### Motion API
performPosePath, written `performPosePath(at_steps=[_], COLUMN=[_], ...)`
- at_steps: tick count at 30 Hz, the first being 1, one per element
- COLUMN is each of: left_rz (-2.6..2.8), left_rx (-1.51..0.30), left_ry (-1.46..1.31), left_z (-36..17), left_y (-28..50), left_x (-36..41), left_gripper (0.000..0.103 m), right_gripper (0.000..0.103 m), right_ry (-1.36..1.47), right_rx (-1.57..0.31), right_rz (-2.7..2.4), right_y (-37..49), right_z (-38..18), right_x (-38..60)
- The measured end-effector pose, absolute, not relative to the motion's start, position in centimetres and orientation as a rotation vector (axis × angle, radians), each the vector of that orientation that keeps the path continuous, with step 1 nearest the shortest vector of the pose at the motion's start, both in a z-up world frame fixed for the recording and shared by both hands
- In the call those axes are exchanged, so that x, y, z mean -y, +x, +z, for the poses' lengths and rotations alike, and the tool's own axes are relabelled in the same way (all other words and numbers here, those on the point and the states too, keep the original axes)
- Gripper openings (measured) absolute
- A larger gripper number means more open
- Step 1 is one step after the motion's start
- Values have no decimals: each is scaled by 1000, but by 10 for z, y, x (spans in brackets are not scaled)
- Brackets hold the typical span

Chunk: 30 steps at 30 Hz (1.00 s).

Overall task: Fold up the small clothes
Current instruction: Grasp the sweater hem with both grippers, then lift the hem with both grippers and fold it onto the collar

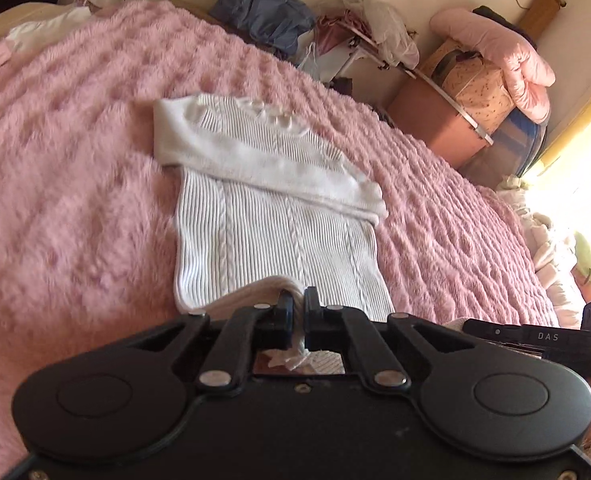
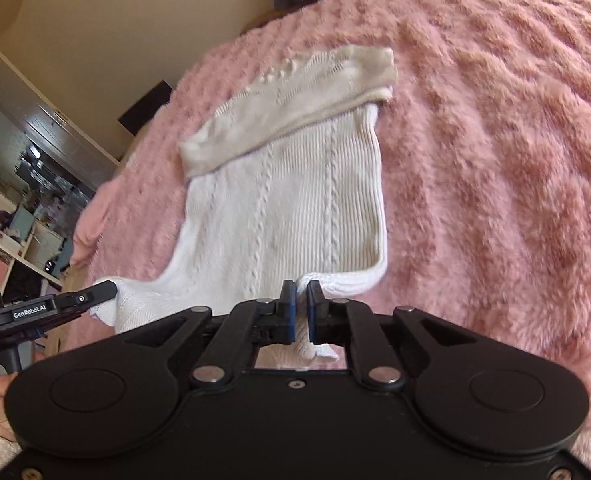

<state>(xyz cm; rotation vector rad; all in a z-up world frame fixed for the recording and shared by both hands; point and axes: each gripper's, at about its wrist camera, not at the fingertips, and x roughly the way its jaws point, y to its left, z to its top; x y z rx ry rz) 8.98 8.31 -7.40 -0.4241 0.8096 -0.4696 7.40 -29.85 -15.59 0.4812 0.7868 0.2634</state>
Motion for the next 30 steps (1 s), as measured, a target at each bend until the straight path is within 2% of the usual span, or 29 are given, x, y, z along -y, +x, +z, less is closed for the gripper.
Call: performPosePath(at_steps=[6,14,22,30], left_rz=[-455,-392,-309,-235], left_rx=[-742,-718,-760,-848], left_ry=[-469,-482,-487,-518], left_z=[-49,-47,-83,-144], left_y=[169,276,394,465], left_x=[-91,-97,-95,-95], left_gripper=[2,2,2,2], right_gripper=[7,7,7,7], right_ry=[476,461,486,518], right_rx=[-664,-587,-617,-699], right_rz=[263,238,185,121], right_y=[140,249,358,431], right_z=[-121,-105,-133,-173], right_x=[312,323,328,334])
